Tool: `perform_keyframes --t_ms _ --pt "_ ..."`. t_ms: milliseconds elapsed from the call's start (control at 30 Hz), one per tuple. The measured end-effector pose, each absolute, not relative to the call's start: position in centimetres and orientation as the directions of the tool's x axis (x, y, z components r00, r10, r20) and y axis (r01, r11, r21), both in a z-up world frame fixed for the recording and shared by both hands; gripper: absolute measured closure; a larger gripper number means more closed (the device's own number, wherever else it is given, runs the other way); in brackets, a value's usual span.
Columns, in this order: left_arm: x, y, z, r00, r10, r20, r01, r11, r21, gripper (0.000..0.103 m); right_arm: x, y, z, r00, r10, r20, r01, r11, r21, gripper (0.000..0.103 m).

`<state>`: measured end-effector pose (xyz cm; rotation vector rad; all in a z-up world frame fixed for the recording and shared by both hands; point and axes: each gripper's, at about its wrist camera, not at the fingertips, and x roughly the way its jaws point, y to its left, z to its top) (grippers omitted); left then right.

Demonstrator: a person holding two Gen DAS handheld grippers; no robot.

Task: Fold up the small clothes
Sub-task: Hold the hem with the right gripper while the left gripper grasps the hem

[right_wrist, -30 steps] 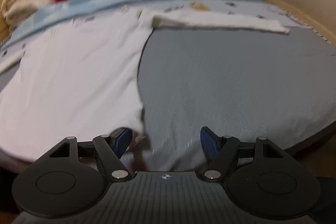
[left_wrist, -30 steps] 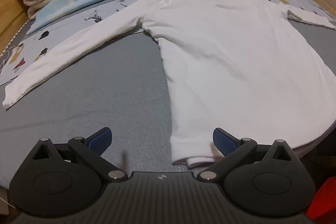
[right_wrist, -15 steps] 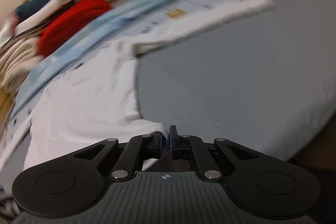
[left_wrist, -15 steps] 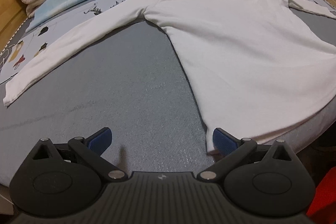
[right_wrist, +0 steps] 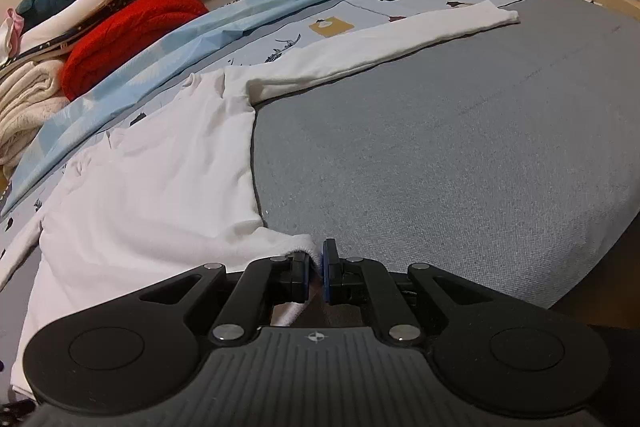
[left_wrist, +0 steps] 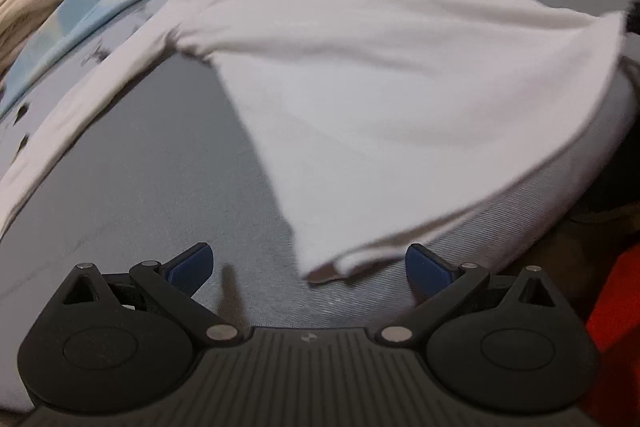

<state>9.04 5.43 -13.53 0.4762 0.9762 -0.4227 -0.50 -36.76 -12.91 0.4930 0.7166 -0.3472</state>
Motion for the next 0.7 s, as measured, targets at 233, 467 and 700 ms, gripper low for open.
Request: perform_keyframes --t_ms 233,467,700 --pt "10.1 6.6 -12.4 0.476 -0.234 -0.848 0.484 0.875 0.03 0.001 -0.3 -36.5 -12.8 0.709 -0.141 -0.691 0.464 0.83 0.308 0.097" --pt "11.1 5.9 -13.6 0.55 -0.033 -0.835 0.367 0.907 0.205 0.0 -0.6 -36.8 -12.6 0.724 -0.152 -0.673 0.478 0.814 0.33 0.097" --pt "11.9 8.5 -12.5 0.634 0.152 -0.759 0.159 0.934 0.32 0.0 -0.9 -37.4 -12.4 0.73 -0.191 -0.656 0.521 0.777 0.354 0.097"
